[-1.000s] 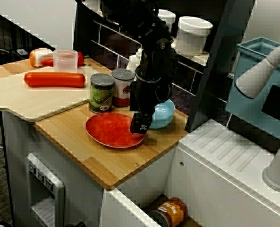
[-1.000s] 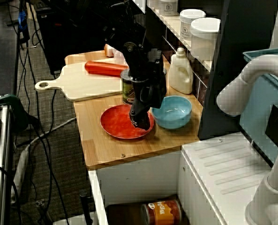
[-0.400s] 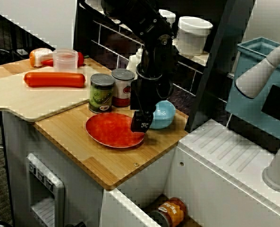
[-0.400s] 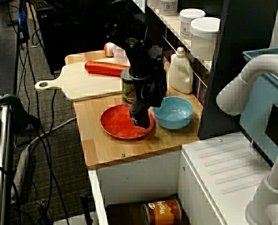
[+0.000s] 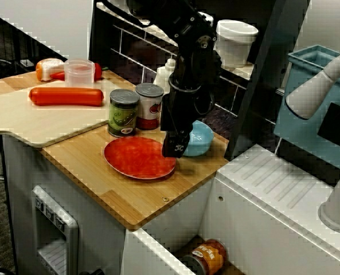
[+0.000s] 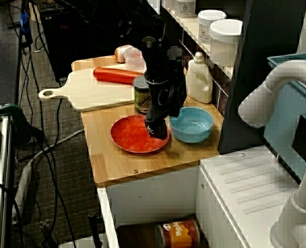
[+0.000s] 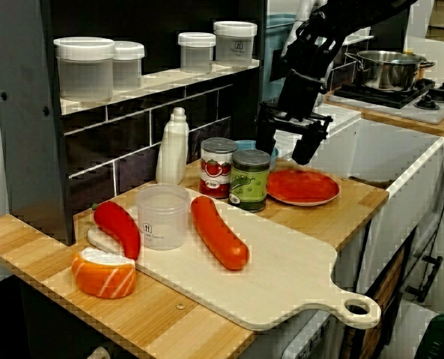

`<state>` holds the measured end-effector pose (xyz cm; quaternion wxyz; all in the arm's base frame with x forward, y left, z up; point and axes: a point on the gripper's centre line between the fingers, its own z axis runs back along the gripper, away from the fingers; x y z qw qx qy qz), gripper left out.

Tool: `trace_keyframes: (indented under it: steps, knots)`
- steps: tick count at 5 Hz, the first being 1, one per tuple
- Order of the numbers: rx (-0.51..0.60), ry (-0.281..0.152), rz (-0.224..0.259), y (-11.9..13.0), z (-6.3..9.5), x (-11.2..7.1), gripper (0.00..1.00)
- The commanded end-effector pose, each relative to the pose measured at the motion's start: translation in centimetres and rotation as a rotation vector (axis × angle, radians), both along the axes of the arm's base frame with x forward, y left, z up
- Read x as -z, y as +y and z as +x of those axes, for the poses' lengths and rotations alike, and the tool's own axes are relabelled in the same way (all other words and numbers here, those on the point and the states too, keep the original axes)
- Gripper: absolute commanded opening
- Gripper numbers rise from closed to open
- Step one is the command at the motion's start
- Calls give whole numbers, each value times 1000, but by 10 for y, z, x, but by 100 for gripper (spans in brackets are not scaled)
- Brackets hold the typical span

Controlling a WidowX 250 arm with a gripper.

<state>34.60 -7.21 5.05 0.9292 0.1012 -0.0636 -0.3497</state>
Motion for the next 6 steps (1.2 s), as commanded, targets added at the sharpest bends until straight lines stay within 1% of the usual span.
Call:
trace_keyframes:
  steps: [1, 3, 4, 5, 6]
  knots:
    - [-1, -86, -35, -2, 16, -35, 100]
    - [-9, -83, -54, -4, 20, -41, 100]
    - [-14, -79, -57, -7, 24, -40, 100]
    - [-32, -90, -55, -11, 31, -35, 100]
    - [-51, -98, -41, -12, 37, -27, 100]
